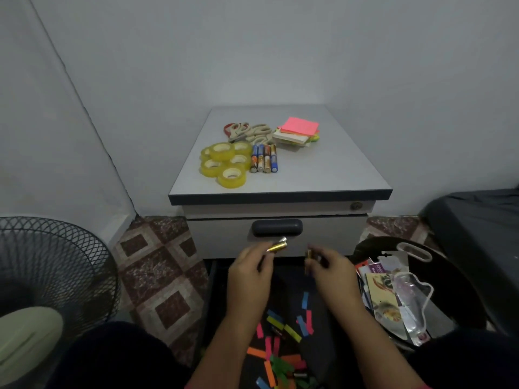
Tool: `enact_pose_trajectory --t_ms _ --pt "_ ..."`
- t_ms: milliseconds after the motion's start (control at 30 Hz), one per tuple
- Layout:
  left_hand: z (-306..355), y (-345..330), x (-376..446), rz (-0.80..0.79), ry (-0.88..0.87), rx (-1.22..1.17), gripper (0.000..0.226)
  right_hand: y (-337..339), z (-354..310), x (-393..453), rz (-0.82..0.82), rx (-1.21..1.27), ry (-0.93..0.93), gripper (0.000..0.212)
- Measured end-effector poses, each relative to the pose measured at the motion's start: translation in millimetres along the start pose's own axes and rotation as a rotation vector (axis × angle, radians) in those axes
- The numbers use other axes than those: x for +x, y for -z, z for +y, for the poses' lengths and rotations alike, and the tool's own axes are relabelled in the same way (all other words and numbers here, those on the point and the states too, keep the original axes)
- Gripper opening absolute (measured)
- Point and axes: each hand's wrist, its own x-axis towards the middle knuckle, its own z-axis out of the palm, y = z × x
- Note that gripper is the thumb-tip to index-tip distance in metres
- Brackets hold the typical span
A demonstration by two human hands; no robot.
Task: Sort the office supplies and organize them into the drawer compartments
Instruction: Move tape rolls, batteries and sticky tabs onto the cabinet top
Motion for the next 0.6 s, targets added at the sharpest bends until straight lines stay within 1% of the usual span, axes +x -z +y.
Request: enact_pose_trajectory --t_ms 100,200,267,333,400,467,600 --pt "30 14 30 0.164 -0.182 -0.014 0.026 20 -46 9 0.093 0.116 0.098 0.036" --pt "44 17 59 0.252 -0.297 0.118 0.025 34 -85 29 0.165 0.151 0.158 0.036" --pt "44 15 75 0.255 -0.348 0.232 0.025 37 -104 49 0.15 0.081 0.169 0.038" --pt "42 10 87 0.224 -0.392 0.299 0.023 35 -118 73 0.111 0.011 0.165 0.04" --pt "42 4 96 0.182 -0.441 0.337 0.023 30 -124 97 0.075 -0.033 0.157 0.04" --pt "43 -3 100 0.141 -0.478 0.351 0.028 23 -127 118 0.055 -0.079 0.152 0.038" --pt "43 -11 101 0.156 -0.49 0.388 0.031 15 -130 141 0.052 -0.149 0.19 0.036"
